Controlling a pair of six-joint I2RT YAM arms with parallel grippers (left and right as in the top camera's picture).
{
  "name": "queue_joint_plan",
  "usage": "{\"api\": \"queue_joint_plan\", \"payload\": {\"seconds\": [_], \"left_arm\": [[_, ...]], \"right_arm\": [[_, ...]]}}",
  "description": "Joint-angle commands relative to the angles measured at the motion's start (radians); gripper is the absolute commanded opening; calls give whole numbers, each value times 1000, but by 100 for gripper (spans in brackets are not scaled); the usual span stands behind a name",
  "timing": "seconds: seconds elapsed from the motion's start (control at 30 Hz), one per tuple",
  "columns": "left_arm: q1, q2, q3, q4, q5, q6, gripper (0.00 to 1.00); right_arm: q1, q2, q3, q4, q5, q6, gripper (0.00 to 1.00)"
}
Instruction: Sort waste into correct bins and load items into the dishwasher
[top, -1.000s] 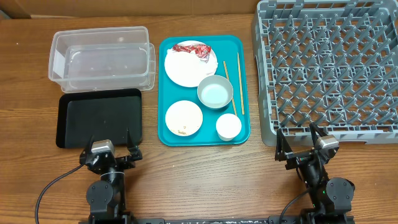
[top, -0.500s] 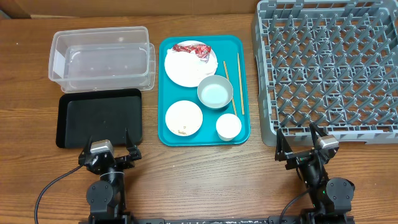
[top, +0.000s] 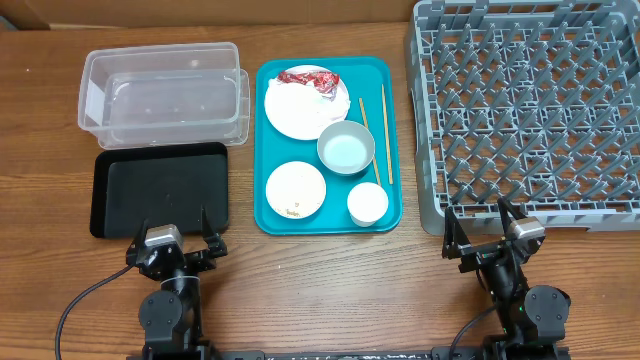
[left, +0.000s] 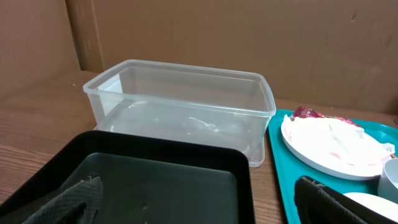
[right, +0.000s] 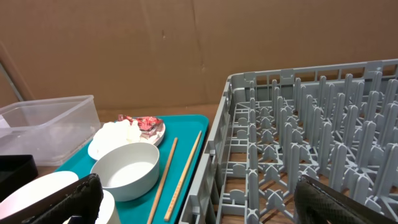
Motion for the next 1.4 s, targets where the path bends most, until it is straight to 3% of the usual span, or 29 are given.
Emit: {"api": "queue_joint_plan", "payload": {"seconds": [0.0, 0.2, 0.33, 0.73, 0.93, 1.0, 1.27, 1.37], "left_arm": [[5, -11, -4, 2, -16, 15, 100], [5, -11, -4, 2, -17, 17, 100], [5, -11, -4, 6, -45, 123, 100], [5, -11, -4, 6, -34, 118, 100], [5, -11, -3, 54, 205, 108, 100], [5, -11, 5, 140, 291, 108, 100], [5, 31, 193, 115, 334, 108, 100], [5, 110, 281, 111, 420, 108, 100]], "right_arm": [[5, -10, -11, 6, 6, 5, 100], [5, -10, -10, 8, 18, -3, 100], [5, -10, -10, 11, 21, -2, 100], [5, -10, -10, 57, 21, -2, 100], [5, -10, 24, 62, 21, -3, 100], [5, -1, 76, 57, 21, -3, 100], [5, 126, 277, -59, 21, -6, 100], [5, 218, 391, -116, 21, -7, 100]]}}
